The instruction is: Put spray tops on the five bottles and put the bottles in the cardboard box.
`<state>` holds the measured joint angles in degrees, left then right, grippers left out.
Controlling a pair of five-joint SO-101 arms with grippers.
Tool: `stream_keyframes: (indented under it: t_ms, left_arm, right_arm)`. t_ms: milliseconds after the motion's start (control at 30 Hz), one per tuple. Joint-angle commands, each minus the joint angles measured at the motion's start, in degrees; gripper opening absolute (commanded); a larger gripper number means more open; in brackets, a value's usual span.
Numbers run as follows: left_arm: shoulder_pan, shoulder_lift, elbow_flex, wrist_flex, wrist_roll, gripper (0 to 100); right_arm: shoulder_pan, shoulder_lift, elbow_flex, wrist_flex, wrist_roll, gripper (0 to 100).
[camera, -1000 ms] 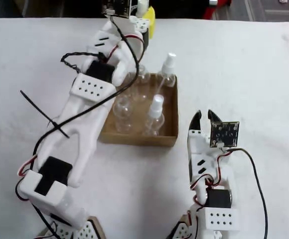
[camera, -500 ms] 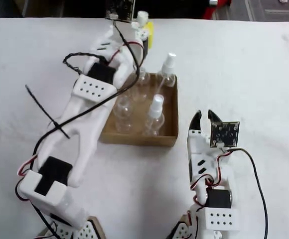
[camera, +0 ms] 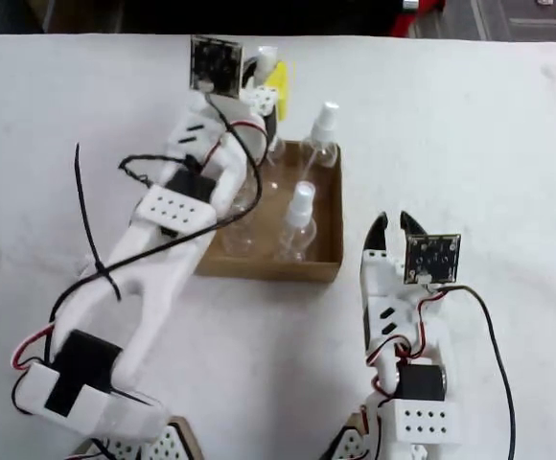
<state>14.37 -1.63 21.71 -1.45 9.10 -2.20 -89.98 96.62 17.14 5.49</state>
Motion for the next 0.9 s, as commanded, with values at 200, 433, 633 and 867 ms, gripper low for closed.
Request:
stream_keyframes:
  t_ms: [200, 433, 633, 867]
  left_arm:
    - [2.77, -4.00, 4.84, -6.07, 0.18, 2]
    - [3.21, -4.00, 14.15, -21.98, -3.60, 2]
    - [2.68, -4.00, 18.37, -27.34, -4.66, 2]
    - [3.12, -3.47, 23.12, -34.37, -4.66, 2]
  right_arm:
    - [0.31, 0.04, 0.53, -1.36, 0.62, 7.7]
    - [0.31, 0.04, 0.53, -1.36, 0.62, 7.7]
    - [0.31, 0.04, 0.53, -1.36, 0.62, 7.7]
    - [0.31, 0.04, 0.53, -1.36, 0.62, 7.7]
